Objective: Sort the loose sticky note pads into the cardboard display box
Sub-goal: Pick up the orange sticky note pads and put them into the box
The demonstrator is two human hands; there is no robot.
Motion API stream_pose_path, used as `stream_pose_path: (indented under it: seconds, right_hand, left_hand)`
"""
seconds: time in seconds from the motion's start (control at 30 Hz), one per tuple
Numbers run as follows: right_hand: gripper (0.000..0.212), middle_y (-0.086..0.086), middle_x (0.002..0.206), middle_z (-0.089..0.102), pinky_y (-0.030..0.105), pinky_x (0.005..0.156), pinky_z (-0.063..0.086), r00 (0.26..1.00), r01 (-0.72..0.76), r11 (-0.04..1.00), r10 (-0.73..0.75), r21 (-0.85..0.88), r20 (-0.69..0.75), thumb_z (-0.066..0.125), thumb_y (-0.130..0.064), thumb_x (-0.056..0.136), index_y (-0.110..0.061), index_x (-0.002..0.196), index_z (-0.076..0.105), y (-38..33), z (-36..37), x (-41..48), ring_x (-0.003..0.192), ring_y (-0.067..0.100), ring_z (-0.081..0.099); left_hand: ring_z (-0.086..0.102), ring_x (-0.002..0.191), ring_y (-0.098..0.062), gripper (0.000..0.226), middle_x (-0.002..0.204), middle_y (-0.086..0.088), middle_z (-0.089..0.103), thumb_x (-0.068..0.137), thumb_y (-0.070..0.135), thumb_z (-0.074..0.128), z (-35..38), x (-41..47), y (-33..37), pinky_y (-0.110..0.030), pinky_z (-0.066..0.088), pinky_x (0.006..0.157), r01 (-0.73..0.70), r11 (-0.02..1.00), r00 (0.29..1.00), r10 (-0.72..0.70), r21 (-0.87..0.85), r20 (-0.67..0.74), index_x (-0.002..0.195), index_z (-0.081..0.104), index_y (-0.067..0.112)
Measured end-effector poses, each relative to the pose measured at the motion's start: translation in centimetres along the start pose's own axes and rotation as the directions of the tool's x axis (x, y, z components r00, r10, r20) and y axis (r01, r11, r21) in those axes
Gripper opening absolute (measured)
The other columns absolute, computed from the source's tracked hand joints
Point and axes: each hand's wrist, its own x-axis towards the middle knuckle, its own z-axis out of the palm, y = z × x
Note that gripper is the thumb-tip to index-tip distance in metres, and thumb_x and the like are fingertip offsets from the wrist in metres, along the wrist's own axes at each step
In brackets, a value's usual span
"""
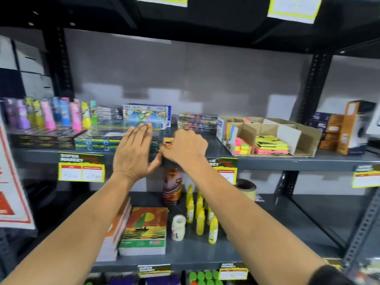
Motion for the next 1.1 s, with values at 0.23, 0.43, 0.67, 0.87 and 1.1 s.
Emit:
stream_pose_path:
  seconds: [0.23,0.43,0.67,0.87,1.1]
  right_hand:
    - [0.055,0.008,0.108,0.066,0.04,0.079,0.05,0.999,-0.016,1.0,0.015,0.014,0.03,0.062,-0.06,0.078,-0.014,0.107,0.064,0.6,-0.3,0.2,0.103,0.034,0.063]
    - [0.054,0.008,0.11,0.066,0.038,0.077,0.049,0.999,-0.026,1.0,0.025,0.014,0.042,0.066,-0.055,0.076,-0.014,0.111,0.062,0.5,0.0,0.2,0.103,0.033,0.063]
    - [0.054,0.013,0.116,0.062,0.038,0.081,0.046,1.0,-0.018,0.999,0.017,0.03,0.024,0.064,-0.051,0.082,-0.01,0.117,0.059,0.6,0.6,0.0,0.108,0.033,0.059]
    - [0.051,0.015,0.116,0.061,0.039,0.084,0.045,0.997,-0.083,0.98,0.083,0.179,0.008,0.071,-0.047,0.077,-0.01,0.111,0.061,1.1,1.3,0.3,0.108,0.037,0.055]
    - [0.036,0.01,0.096,0.069,0.036,0.081,0.05,0.994,-0.058,0.963,0.08,0.263,-0.073,0.07,-0.041,0.071,-0.013,0.092,0.069,2.0,1.2,0.4,0.094,0.03,0.062]
  left_hand:
    - [0.051,0.121,-0.042,0.077,0.132,-0.031,0.053,0.09,0.049,0.031,0.4,-0.1,-0.2,-0.04,0.021,0.116,0.005,1.0,1.0,-0.005,-0.009,-0.005,0.137,0.044,-0.01]
    - [0.052,0.122,-0.043,0.079,0.132,-0.032,0.053,0.09,0.05,0.03,0.4,0.0,-0.2,-0.046,0.028,0.112,0.001,1.0,1.0,-0.001,-0.007,0.006,0.138,0.043,-0.011]
    - [0.052,0.121,-0.043,0.079,0.131,-0.032,0.053,0.09,0.05,0.029,0.4,-0.1,-0.2,-0.046,0.027,0.112,0.004,1.0,1.0,-0.004,-0.016,-0.005,0.138,0.043,-0.011]
    - [0.051,0.122,-0.043,0.078,0.131,-0.032,0.053,0.09,0.049,0.03,0.4,0.0,-0.2,-0.043,0.024,0.114,0.01,1.0,1.0,-0.01,-0.024,0.006,0.139,0.042,-0.01]
    - [0.053,0.119,-0.043,0.077,0.129,-0.032,0.054,0.09,0.048,0.03,0.2,-0.1,0.0,-0.047,0.029,0.111,0.012,1.0,1.0,-0.011,-0.026,0.007,0.137,0.044,-0.01]
